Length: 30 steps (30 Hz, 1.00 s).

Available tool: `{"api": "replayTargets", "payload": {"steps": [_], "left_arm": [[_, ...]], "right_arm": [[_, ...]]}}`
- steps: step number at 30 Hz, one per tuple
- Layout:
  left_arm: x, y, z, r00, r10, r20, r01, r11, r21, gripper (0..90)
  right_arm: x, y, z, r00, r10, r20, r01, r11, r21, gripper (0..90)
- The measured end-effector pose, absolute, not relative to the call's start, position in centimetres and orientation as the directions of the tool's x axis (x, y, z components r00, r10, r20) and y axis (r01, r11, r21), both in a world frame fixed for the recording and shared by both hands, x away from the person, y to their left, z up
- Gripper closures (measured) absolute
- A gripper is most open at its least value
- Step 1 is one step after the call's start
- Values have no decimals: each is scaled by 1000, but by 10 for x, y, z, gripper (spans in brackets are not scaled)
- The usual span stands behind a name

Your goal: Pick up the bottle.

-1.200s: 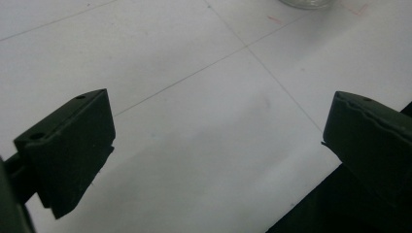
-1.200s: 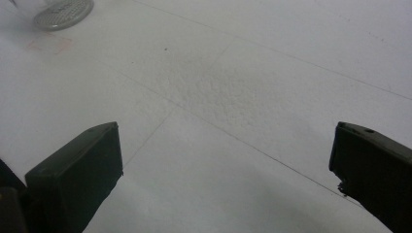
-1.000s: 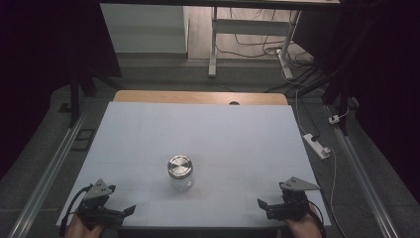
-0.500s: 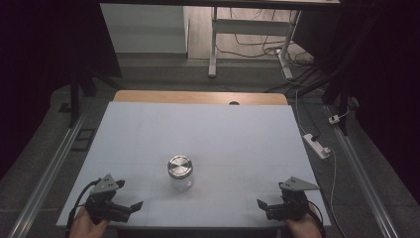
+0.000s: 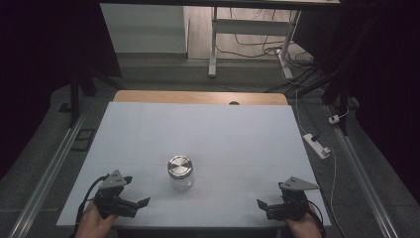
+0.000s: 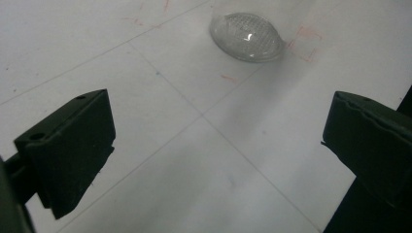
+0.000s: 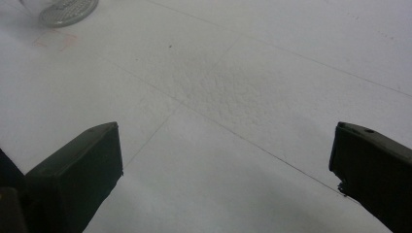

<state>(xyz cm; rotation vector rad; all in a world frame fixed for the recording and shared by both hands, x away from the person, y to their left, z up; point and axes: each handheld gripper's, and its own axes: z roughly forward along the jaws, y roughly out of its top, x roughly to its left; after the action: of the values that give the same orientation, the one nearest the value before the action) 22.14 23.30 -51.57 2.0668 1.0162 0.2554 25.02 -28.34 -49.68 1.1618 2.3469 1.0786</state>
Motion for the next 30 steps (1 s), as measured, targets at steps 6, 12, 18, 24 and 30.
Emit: {"api": "replayTargets", "payload": {"steps": [6, 12, 18, 24, 30], "left_arm": [[231, 226, -515, 662, 731, -164, 577, -358, 734, 0], [243, 218, -512, 665, 732, -149, 575, -376, 727, 0], [254, 207, -512, 679, 720, -143, 574, -399, 715, 0], [263, 194, -511, 705, 699, -120, 554, -436, 709, 0], [271, 181, -512, 735, 672, -93, 521, -470, 713, 0]], "right_arm": [[250, -283, -497, -629, 776, 49, 545, 394, 740, 0], [250, -283, -497, -632, 774, 52, 545, 396, 739, 0], [250, -283, -497, -633, 772, 53, 545, 395, 740, 0], [250, -283, -497, -634, 771, 54, 545, 397, 739, 0], [250, -283, -497, -636, 770, 54, 545, 398, 738, 0]]}}
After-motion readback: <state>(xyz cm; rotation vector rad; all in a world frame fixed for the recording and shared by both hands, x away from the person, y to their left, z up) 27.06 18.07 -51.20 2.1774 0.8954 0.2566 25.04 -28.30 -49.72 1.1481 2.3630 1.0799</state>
